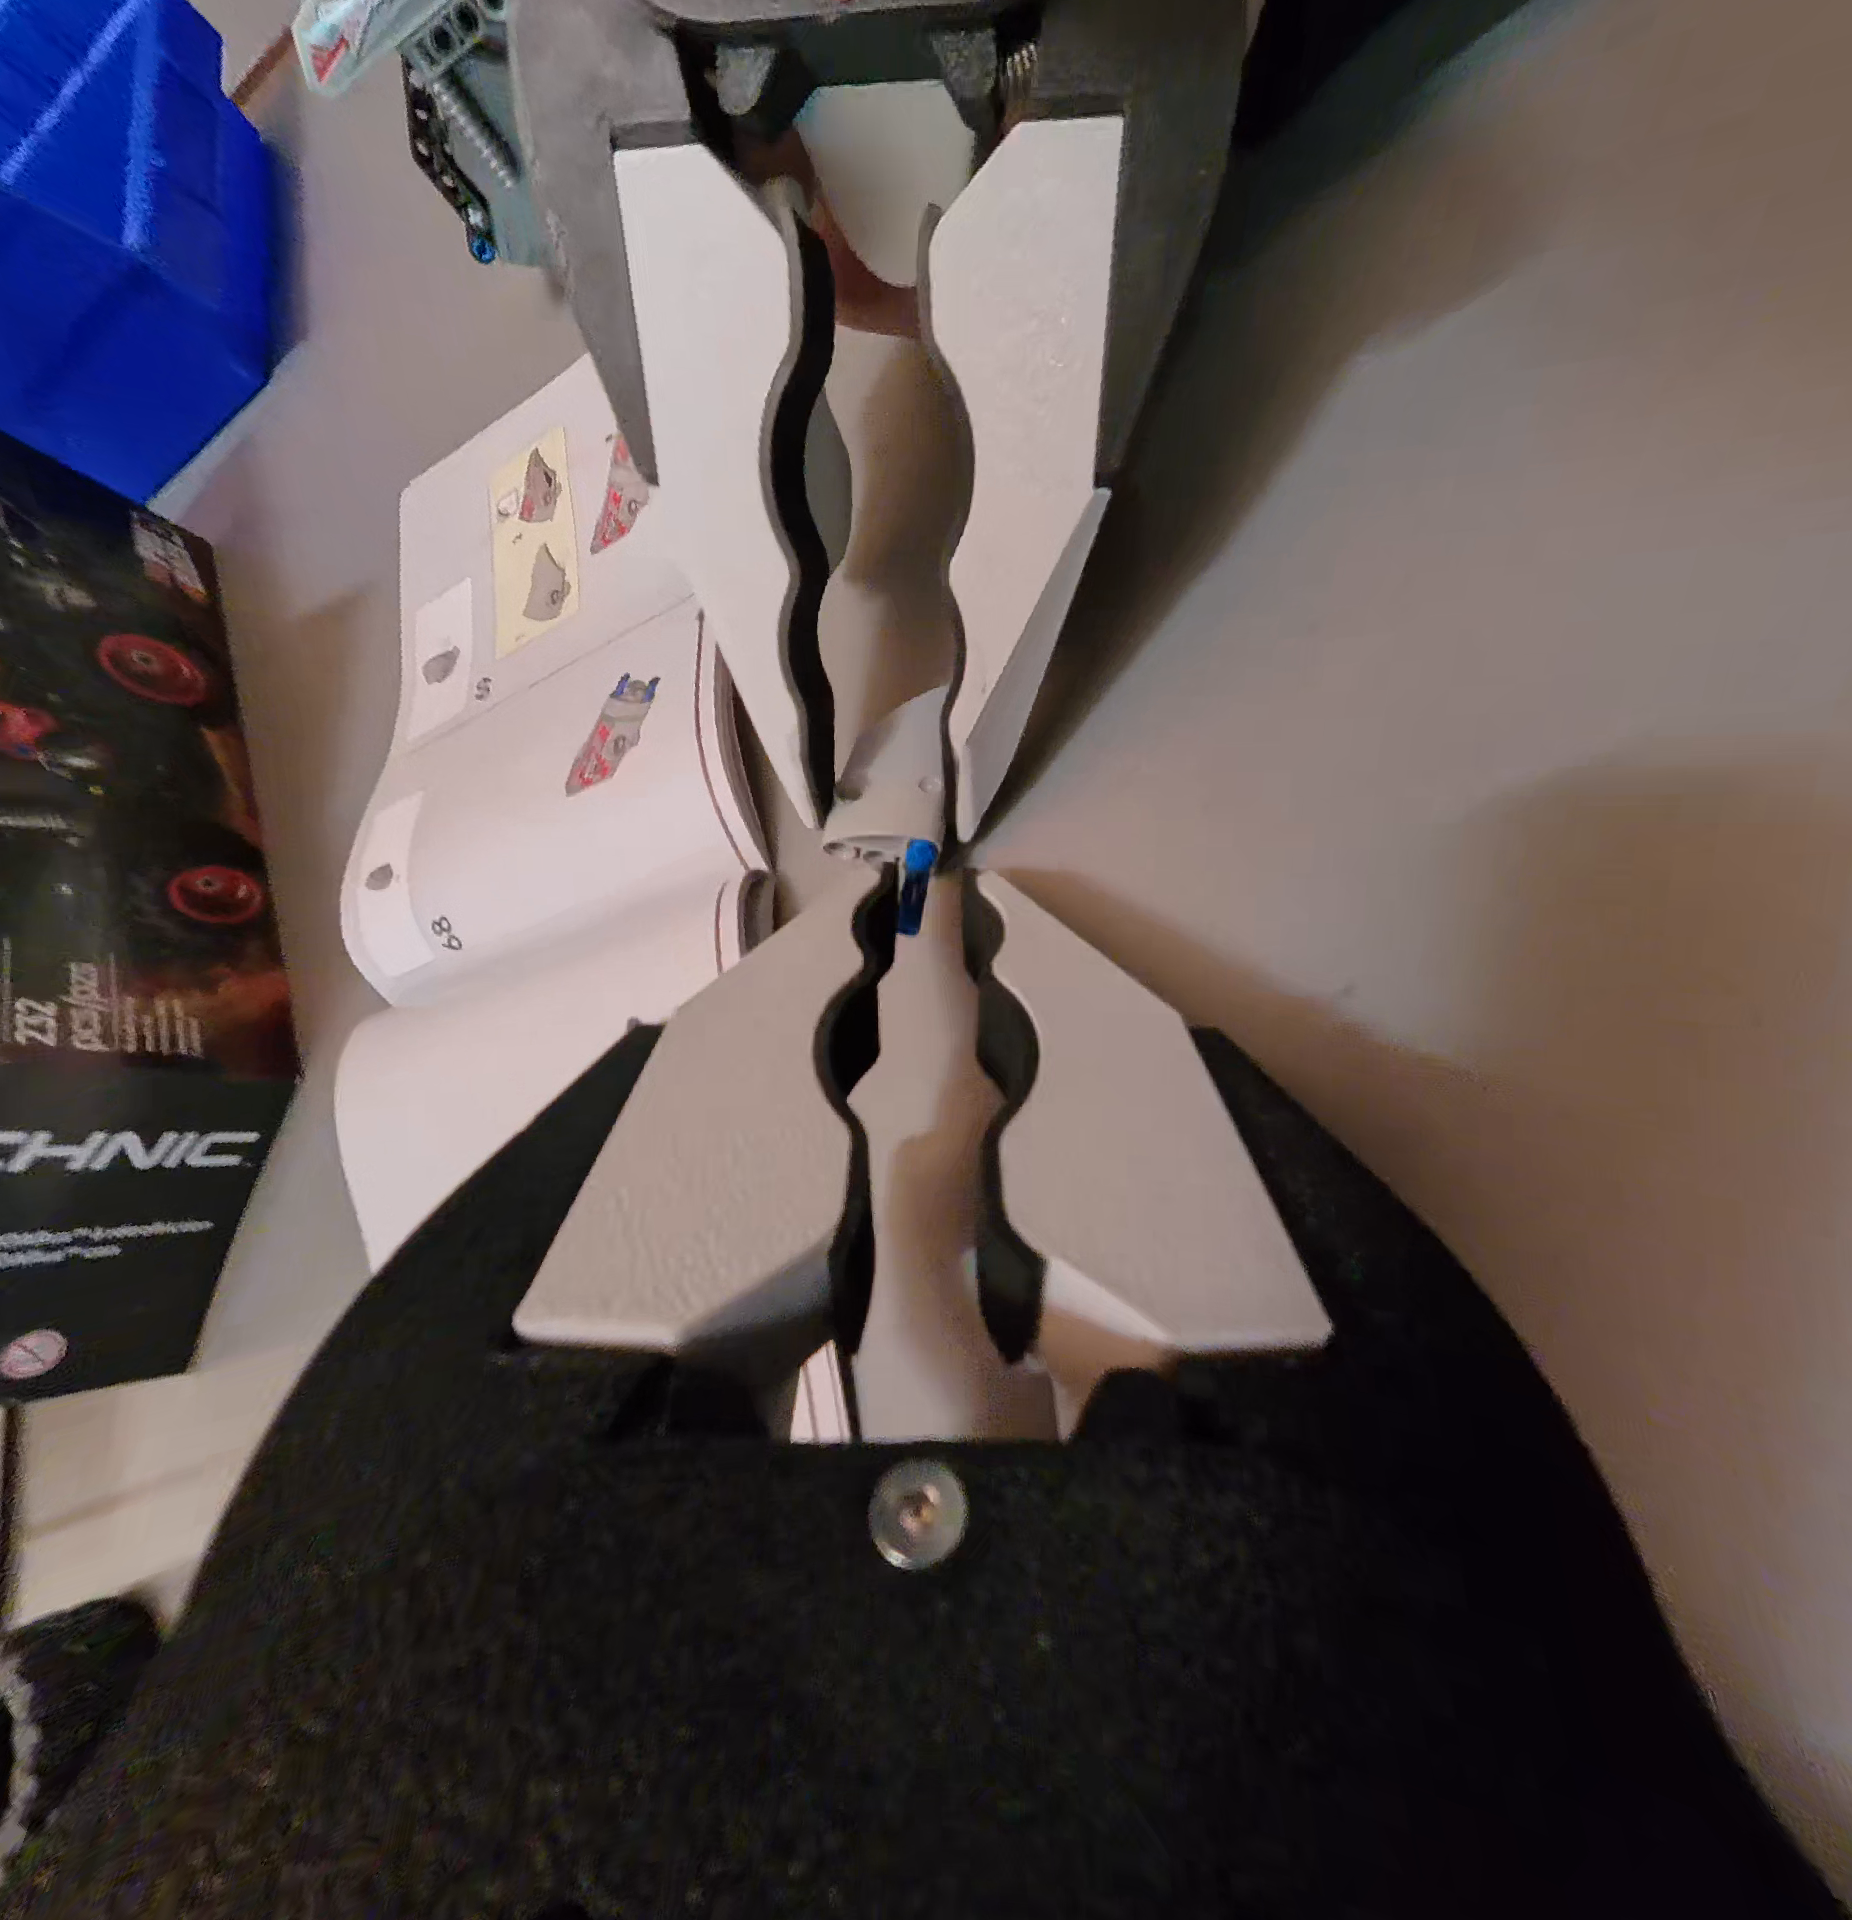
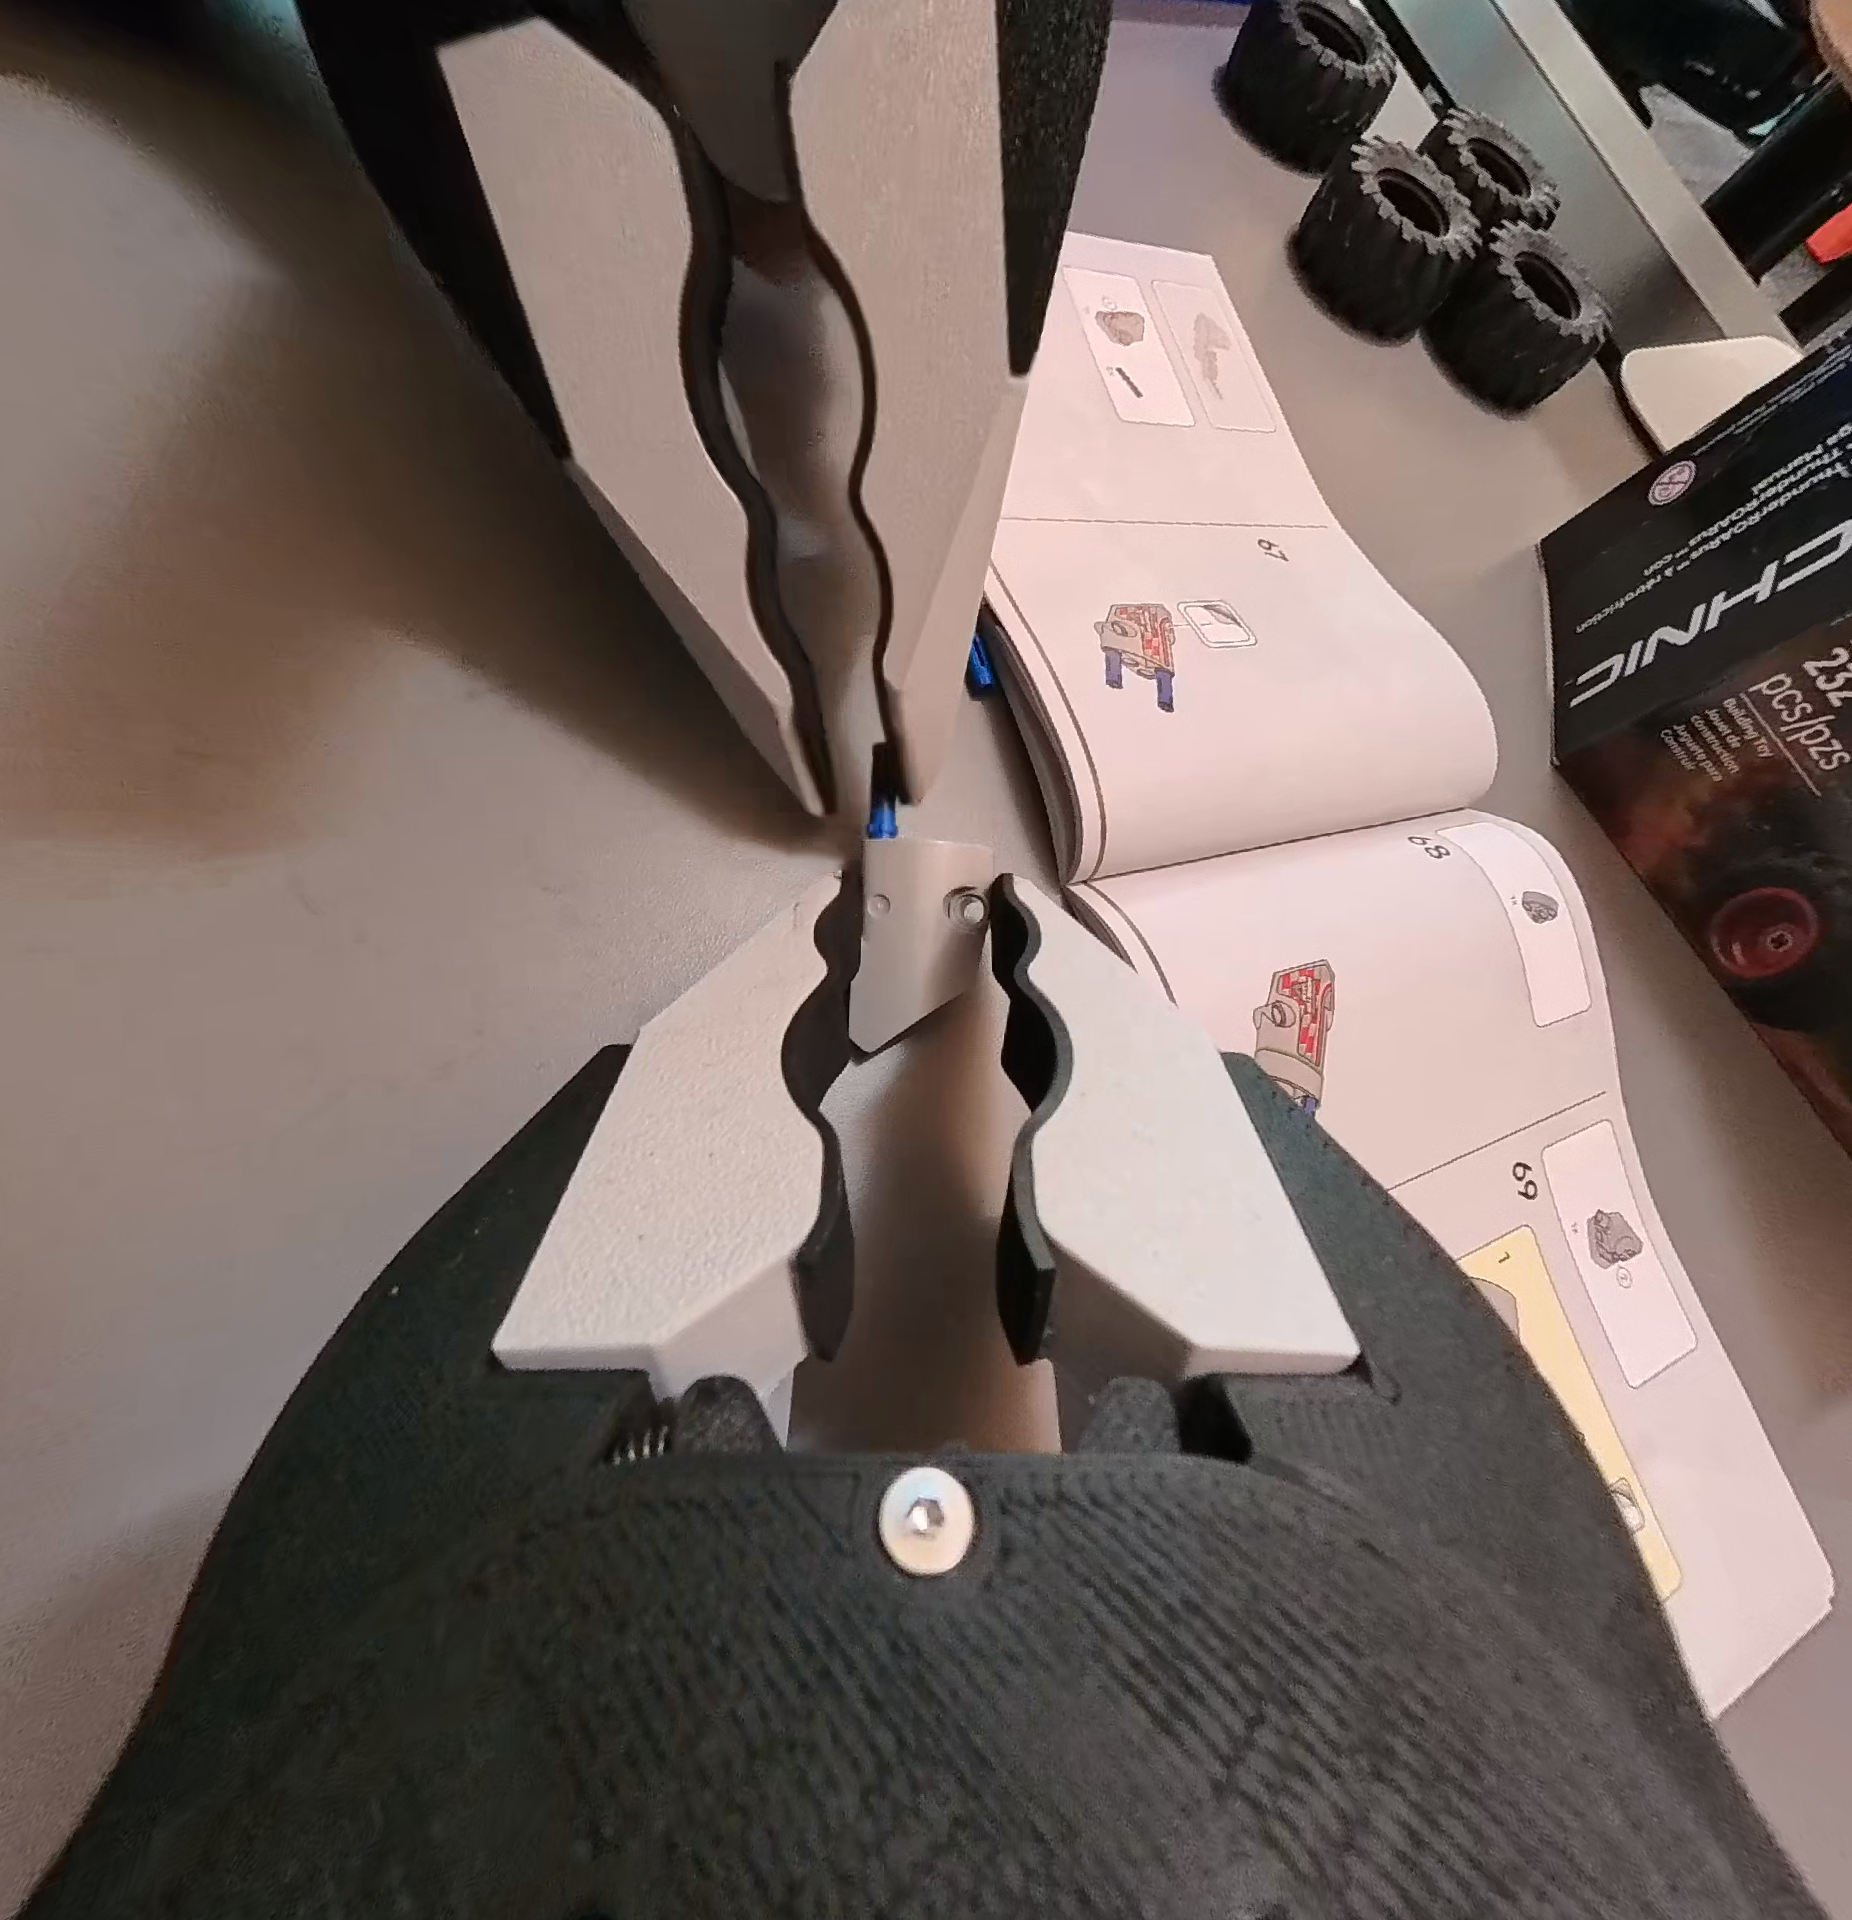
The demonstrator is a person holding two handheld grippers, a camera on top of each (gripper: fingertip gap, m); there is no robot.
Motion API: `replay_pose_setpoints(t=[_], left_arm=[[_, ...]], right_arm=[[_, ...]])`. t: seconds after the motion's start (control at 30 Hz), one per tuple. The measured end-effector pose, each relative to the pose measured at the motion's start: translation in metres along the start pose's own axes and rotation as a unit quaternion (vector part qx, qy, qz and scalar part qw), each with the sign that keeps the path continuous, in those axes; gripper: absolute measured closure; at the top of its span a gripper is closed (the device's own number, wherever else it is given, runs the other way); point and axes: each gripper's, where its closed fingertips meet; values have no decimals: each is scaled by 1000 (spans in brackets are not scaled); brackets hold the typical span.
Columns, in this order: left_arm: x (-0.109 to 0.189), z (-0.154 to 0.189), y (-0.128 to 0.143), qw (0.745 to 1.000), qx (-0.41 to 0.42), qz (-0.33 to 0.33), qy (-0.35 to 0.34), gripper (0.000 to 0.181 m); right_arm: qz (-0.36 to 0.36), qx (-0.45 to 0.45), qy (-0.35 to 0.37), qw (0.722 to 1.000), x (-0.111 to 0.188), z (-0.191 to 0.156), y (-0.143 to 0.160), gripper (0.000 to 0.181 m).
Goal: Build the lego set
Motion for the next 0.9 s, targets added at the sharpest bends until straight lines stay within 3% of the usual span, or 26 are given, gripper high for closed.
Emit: replay_pose_setpoints(t=[0.03,0.63,0.7,0.77,0.9], left_arm=[[3,0,1,1000,10,1,3,180],[2,-1,-1,997,63,35,18,175],[15,-12,-1,998,61,25,4,167],[44,-38,-6,996,79,26,-37,170],[101,-89,-8,973,181,49,-134,179]], right_arm=[[0,0,0,1000,0,0,0,157],[2,4,0,1000,1,0,0,157],[10,19,1,1000,3,-3,-2,157],[13,34,10,999,5,-3,-2,157],[16,37,8,999,7,-4,-2,157]])
Point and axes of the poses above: each gripper's, where its closed fingertips meet, x back along the fingers, y out of its underside, z = x × y across the jaws, and after that the axes turned 12 degrees about x, right-handed
